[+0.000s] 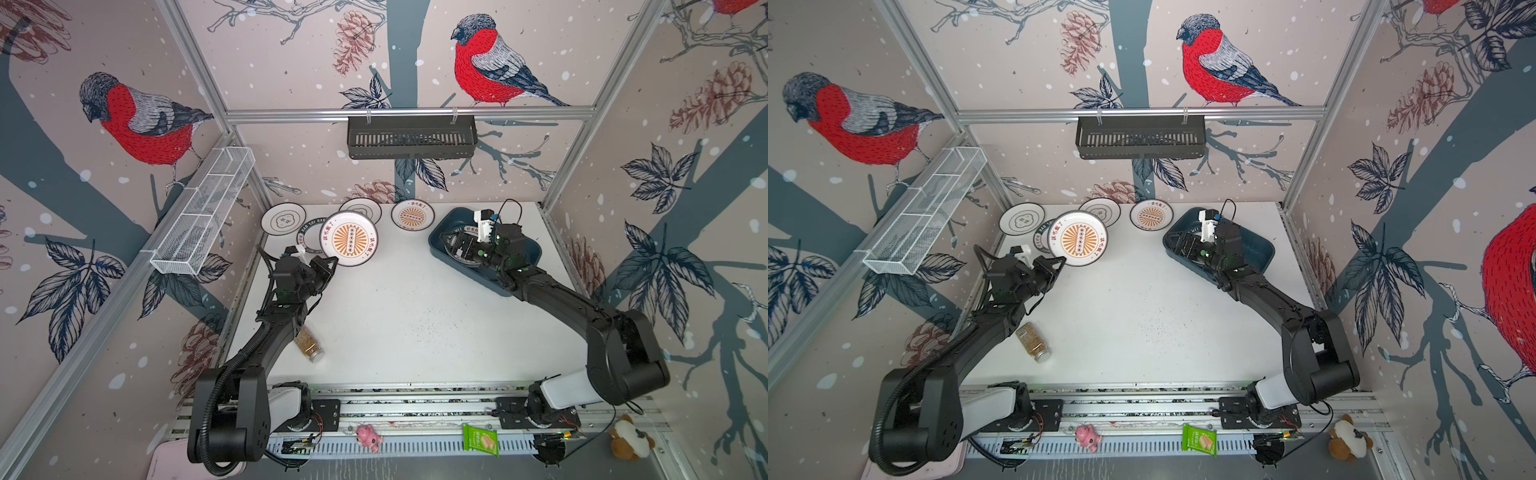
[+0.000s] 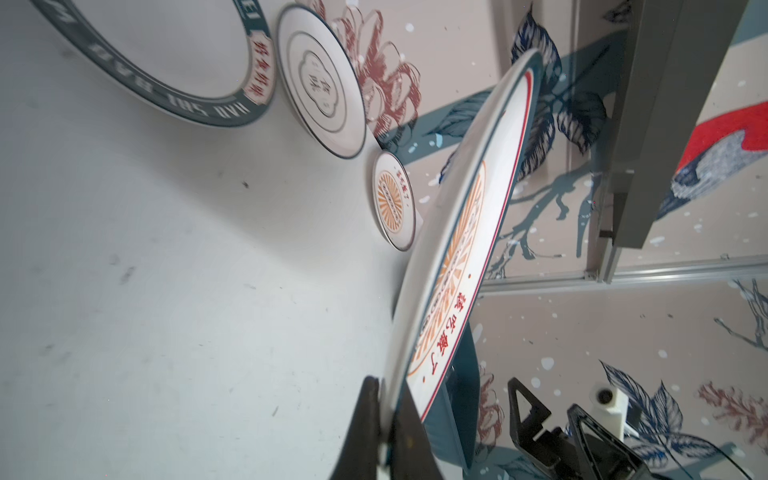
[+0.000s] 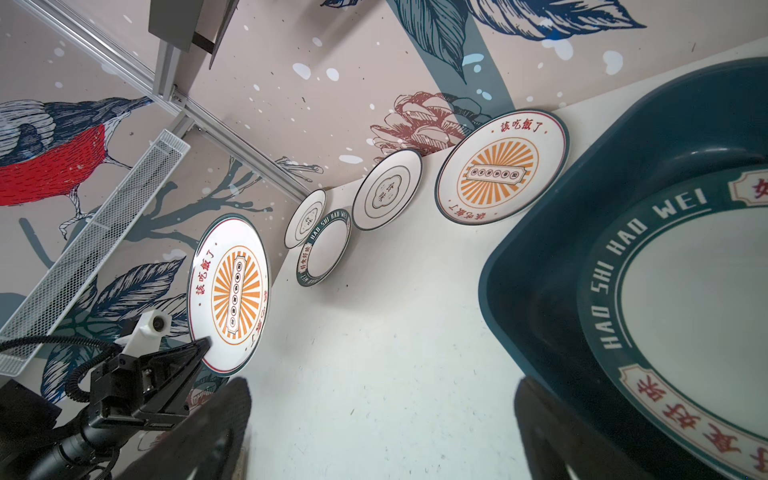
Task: Place the plates into the plastic bin on the countertop
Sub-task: 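Lift the orange-sunburst plate with the left gripper toward the table centre, then carry the plate toward the bin while the right gripper approaches its rim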
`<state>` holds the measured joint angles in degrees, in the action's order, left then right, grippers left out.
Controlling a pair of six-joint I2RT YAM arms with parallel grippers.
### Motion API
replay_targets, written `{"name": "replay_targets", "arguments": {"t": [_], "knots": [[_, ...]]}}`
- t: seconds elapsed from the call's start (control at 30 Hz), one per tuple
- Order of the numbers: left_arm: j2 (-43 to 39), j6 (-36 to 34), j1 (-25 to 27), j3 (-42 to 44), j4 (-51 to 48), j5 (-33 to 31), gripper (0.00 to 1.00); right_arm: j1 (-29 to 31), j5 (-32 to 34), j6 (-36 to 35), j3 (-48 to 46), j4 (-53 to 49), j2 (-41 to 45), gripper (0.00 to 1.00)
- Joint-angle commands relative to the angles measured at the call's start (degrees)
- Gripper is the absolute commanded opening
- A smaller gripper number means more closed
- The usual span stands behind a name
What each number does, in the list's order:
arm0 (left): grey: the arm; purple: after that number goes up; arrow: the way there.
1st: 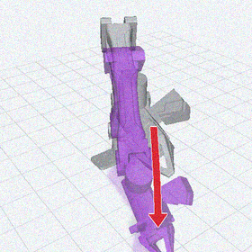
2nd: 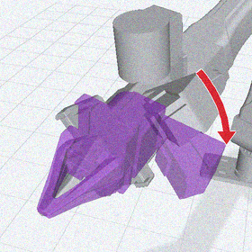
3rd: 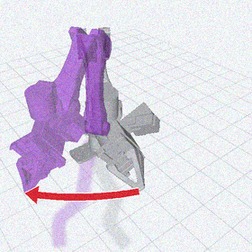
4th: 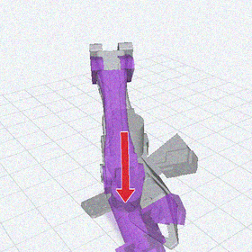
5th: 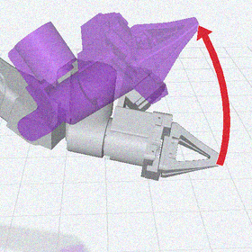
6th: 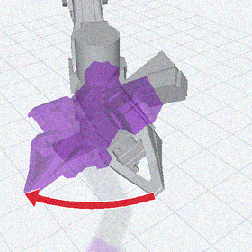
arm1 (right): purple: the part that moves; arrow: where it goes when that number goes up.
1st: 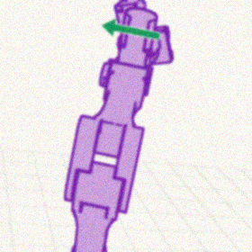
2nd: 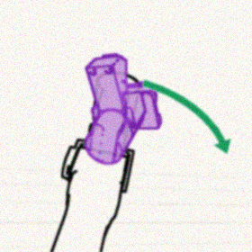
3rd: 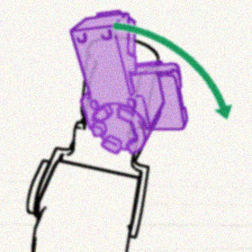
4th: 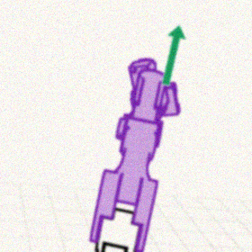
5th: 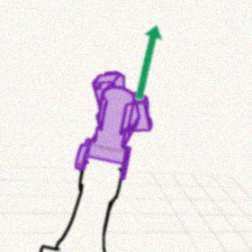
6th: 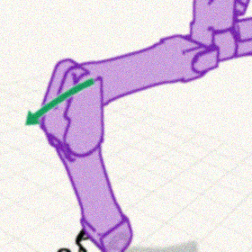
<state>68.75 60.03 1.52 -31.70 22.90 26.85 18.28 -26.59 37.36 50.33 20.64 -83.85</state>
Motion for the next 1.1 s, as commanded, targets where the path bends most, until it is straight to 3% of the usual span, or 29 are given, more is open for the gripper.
{"name": "replay_targets", "arguments": {"t": [0.0, 0.37, 0.5, 0.67, 0.87, 1.07], "knots": [[1.29, -0.94, 3.87, -2.08, 1.86, -1.35, 0.00, -0.49, -3.38, 1.09, -0.88, 2.48, 0.60, 1.00], [11.17, 0.44, 13.34, -4.40, 8.42, -0.21, 0.00, -1.26, -11.92, 5.53, -3.99, 7.04, -1.67, 1.00], [14.18, 0.06, 14.63, -6.35, 8.87, 0.81, 0.00, -1.17, -16.41, 6.77, -2.37, 7.93, -4.03, 1.00], [18.56, 0.63, 15.34, -9.03, 11.27, 3.12, 0.00, -1.07, -16.71, 8.05, -1.51, 9.44, -6.25, 1.00], [22.33, 0.71, 16.20, -13.40, 11.40, 6.70, 0.00, -0.88, -16.80, 10.27, 0.17, 11.88, -9.68, 0.95], [23.96, 0.75, 16.85, -15.45, 12.36, 8.21, 0.00, -0.75, -16.06, 8.91, 3.95, 10.18, -13.39, 0.83]]}}
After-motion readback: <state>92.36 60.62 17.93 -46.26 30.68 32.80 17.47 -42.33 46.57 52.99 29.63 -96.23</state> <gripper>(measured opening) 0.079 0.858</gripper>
